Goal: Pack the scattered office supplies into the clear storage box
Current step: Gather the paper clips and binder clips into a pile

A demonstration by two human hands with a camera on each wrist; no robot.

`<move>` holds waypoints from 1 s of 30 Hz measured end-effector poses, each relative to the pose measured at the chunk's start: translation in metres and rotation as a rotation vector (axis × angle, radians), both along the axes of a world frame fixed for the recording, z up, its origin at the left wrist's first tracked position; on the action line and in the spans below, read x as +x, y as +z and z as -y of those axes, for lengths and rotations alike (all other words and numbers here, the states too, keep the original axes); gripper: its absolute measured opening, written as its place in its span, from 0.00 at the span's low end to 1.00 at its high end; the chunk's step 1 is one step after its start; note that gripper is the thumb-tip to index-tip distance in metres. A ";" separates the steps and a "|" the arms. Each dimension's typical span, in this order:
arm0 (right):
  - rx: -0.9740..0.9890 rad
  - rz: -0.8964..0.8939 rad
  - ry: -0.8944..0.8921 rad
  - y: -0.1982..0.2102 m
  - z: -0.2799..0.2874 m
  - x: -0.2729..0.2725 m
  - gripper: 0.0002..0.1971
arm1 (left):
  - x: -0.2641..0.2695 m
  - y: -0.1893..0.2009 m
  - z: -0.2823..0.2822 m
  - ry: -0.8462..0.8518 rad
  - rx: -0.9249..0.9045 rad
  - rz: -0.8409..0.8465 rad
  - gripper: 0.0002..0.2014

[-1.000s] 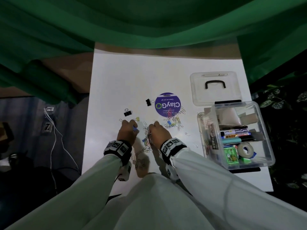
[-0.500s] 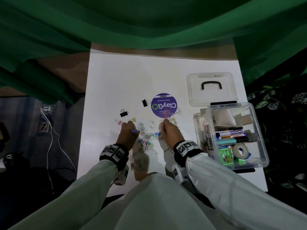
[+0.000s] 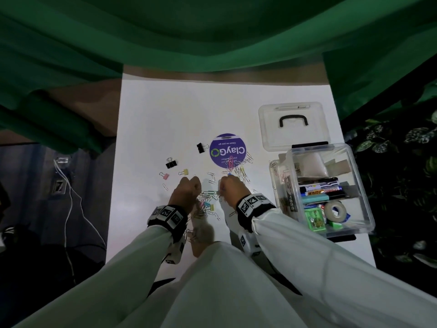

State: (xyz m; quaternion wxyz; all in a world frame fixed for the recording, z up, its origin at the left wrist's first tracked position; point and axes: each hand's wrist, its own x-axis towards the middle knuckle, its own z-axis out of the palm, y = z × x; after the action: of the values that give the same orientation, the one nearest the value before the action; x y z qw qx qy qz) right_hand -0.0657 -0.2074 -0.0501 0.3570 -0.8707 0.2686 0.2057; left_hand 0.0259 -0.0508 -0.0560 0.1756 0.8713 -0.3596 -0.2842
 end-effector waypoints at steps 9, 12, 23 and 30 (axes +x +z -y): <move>-0.011 0.093 0.011 0.005 -0.002 -0.019 0.09 | -0.006 0.020 0.005 0.272 -0.082 -0.172 0.03; -0.075 0.045 0.069 0.006 -0.006 -0.012 0.11 | -0.014 0.021 0.008 0.240 0.118 -0.140 0.03; -0.009 0.041 -0.138 -0.001 0.015 -0.033 0.05 | -0.043 0.005 0.001 0.095 0.044 -0.109 0.11; -0.171 0.021 -0.226 0.004 0.031 -0.023 0.15 | -0.046 0.004 0.010 0.051 0.022 -0.051 0.07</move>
State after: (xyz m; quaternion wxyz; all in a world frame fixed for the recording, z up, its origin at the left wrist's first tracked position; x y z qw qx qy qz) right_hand -0.0889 -0.2381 -0.0458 0.3052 -0.8642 0.3779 0.1310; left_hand -0.0201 -0.0612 -0.0520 0.1824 0.8745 -0.3295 -0.3055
